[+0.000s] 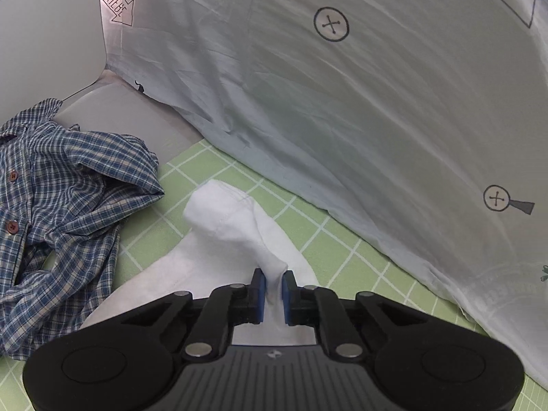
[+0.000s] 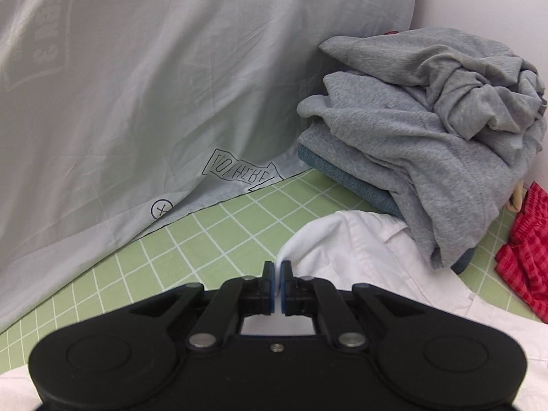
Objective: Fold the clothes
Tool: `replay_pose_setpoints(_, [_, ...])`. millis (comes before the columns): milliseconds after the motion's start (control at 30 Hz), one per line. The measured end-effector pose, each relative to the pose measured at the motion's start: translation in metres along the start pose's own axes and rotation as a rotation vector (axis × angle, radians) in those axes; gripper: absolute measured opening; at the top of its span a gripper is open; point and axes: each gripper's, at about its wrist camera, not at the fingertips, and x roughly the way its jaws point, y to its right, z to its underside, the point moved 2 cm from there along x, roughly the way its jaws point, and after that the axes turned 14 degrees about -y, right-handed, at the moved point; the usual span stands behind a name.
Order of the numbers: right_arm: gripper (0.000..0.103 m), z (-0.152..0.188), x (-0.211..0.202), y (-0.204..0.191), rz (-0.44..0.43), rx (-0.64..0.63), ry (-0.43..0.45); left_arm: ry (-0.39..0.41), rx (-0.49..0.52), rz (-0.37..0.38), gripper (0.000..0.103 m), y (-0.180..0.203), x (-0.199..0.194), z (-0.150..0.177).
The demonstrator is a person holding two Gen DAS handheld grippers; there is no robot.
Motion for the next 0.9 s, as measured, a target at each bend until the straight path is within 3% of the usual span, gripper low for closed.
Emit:
replay_pose_setpoints(300, [0.002,0.047,-0.065,0.055,-0.008,0.004,0.031,0.035,-0.049,0.026,0.01,-0.064,-0.07,0.055])
replay_pose_setpoints(633, [0.001,0.107,-0.104,0.104,0.005,-0.018,0.016,-0.009,-0.05,0.001,0.01,-0.13,-0.096,0.143])
replay_pose_setpoints(900, [0.001,0.135,-0.13,0.127,-0.046,0.002,0.028,0.03,-0.072,0.058,0.01,-0.157,-0.123,0.171])
